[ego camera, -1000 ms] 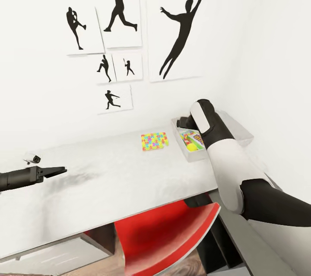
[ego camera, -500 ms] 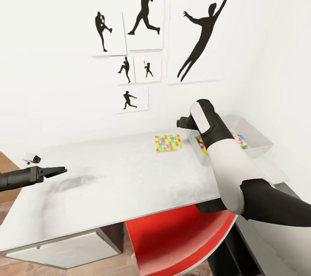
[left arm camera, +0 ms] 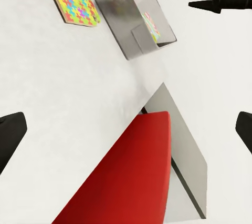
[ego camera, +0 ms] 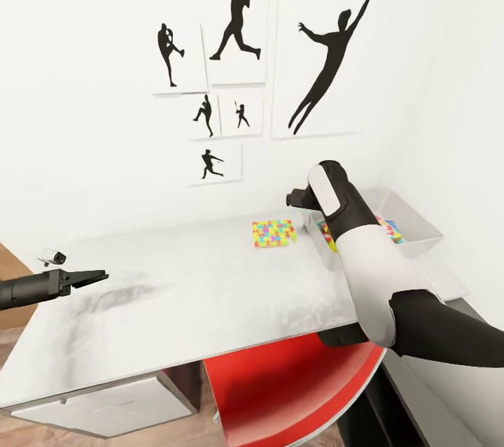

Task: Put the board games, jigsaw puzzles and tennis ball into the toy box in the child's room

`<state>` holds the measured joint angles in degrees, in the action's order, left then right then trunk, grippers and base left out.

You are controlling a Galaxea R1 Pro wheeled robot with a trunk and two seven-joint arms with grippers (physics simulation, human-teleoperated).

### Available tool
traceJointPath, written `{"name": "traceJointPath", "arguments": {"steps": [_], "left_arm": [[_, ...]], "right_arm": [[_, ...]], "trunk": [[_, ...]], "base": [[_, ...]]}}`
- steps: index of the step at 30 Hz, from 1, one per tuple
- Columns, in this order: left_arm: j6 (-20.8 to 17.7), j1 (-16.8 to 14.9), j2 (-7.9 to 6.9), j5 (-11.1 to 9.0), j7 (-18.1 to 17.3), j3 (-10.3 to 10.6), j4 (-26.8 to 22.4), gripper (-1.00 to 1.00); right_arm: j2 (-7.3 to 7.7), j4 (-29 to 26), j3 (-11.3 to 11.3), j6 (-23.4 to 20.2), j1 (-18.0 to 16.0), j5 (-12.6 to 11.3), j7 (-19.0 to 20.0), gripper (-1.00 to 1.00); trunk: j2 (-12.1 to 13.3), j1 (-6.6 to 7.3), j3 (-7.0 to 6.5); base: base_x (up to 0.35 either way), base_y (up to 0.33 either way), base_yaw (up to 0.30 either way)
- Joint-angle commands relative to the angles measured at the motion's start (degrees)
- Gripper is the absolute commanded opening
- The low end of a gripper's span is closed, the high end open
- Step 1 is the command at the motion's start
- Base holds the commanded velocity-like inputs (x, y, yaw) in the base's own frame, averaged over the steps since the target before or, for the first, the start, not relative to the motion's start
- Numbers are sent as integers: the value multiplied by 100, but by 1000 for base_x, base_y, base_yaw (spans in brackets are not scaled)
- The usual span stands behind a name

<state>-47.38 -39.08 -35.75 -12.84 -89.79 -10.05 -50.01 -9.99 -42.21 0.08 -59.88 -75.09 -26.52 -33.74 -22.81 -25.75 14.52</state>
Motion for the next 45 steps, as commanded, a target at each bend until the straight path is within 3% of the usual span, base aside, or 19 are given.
{"name": "traceJointPath", "arguments": {"steps": [1, 8, 18, 45], "left_arm": [[-61, -4, -2, 1, -21, 3, 0, 100], [-54, -3, -2, 1, -21, 3, 0, 100], [-52, -3, -2, 1, -21, 3, 0, 100], [-34, -3, -2, 1, -21, 3, 0, 100]], "right_arm": [[-1, -6, 1, -12, -5, -55, -54, 100], [-1, -63, 9, -12, -7, -55, -54, 100], [-1, -733, 8, -12, -14, -129, -54, 100], [-1, -771, 36, -12, -14, -178, -54, 100]], "trunk": [[-11, -4, 2], [-11, -4, -63], [-11, -4, -158], [-11, -4, -416]], "base": [[0, 0, 63], [0, 0, 43], [0, 0, 3], [43, 16, 24]]}}
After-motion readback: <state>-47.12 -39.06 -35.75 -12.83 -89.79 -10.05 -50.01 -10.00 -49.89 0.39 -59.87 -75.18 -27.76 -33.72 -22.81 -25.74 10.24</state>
